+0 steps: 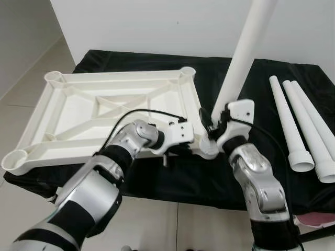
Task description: Building children table
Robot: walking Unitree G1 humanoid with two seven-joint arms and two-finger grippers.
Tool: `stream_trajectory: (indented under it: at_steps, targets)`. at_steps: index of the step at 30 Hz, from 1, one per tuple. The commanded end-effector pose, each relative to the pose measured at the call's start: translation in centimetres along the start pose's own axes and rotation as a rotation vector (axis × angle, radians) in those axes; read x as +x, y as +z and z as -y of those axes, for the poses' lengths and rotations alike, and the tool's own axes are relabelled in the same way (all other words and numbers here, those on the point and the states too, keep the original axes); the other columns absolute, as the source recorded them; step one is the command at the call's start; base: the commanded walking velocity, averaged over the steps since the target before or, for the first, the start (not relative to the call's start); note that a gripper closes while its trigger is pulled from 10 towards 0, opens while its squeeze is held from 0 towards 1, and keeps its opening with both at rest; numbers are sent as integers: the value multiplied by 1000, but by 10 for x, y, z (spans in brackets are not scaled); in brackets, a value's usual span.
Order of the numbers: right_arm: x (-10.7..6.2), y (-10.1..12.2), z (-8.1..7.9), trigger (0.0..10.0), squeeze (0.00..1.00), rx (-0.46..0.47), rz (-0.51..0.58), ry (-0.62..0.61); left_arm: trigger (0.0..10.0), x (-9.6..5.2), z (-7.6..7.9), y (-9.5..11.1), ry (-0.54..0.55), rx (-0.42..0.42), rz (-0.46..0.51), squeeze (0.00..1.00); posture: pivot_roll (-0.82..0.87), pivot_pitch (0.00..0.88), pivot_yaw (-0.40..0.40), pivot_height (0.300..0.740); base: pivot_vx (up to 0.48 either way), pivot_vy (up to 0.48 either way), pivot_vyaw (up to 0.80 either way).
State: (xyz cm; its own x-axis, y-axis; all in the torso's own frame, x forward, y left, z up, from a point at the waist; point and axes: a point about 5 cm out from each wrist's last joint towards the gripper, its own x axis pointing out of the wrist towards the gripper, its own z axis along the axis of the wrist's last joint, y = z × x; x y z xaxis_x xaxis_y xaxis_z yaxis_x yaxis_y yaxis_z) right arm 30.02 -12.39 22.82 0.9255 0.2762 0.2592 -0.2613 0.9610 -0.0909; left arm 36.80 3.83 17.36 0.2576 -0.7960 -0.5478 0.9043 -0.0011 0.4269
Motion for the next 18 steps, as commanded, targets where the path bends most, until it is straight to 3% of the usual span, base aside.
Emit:
stream_trajectory:
  at_steps: [1,2,5,13,18]
  targets:
    - [2,-2,-3,10000,0,16,6,23,10000,-16,-20,1,234,38,10,0,-89,112,43,740,0,0,0]
    - [2,-2,-3,10000,0,16,6,23,10000,-16,-20,1,234,38,10,0,-89,112,43,740,0,0,0]
    - [5,-3,-9,10000,0,18,8,64,10000,-26,-5,-9,101,-13,114,0,-85,114,48,740,0,0,0]
    - [13,-5,-19,10000,0,28,15,164,10000,-33,2,-22,143,-74,171,0,-55,116,21,740,0,0,0]
    - [22,-8,-30,10000,0,47,22,235,10000,-33,4,-20,156,-89,209,0,-27,117,-3,740,0,0,0]
